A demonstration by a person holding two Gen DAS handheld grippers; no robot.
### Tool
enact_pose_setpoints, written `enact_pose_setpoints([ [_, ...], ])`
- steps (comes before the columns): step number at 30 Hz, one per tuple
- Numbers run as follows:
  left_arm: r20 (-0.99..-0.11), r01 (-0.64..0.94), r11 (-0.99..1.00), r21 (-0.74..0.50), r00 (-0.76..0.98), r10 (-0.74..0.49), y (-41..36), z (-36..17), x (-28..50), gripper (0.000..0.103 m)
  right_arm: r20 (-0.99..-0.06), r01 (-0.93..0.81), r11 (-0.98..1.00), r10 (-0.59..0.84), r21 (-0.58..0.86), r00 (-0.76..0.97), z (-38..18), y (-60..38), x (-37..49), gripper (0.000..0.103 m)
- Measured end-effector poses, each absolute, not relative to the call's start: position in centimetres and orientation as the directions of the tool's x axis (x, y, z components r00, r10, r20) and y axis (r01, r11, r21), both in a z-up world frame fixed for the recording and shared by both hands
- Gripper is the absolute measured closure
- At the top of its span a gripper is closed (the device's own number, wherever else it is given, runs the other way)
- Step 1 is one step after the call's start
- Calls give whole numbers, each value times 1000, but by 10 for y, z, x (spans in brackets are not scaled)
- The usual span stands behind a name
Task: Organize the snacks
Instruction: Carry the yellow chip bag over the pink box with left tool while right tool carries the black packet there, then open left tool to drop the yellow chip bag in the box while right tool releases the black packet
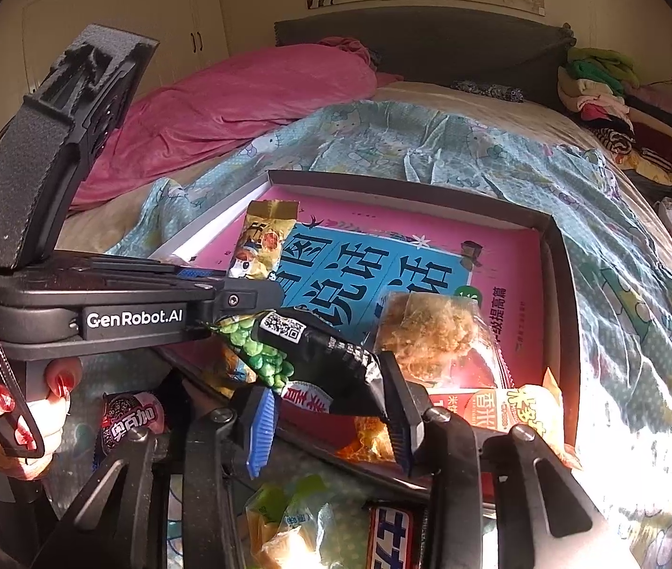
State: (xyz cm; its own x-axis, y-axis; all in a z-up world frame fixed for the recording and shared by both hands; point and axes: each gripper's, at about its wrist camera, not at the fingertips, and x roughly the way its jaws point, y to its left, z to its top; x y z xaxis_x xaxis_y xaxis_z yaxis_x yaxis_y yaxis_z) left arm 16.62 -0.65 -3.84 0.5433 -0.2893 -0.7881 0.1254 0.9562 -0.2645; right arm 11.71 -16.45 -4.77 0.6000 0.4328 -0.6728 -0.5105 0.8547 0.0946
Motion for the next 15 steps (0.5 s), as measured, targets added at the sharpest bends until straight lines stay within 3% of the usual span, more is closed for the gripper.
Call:
enact_pose_setpoints([
  [15,-790,131,956,-262,540,-290,-6,-37,164,85,-667,-486,869,417,93,618,-45,-168,116,56],
])
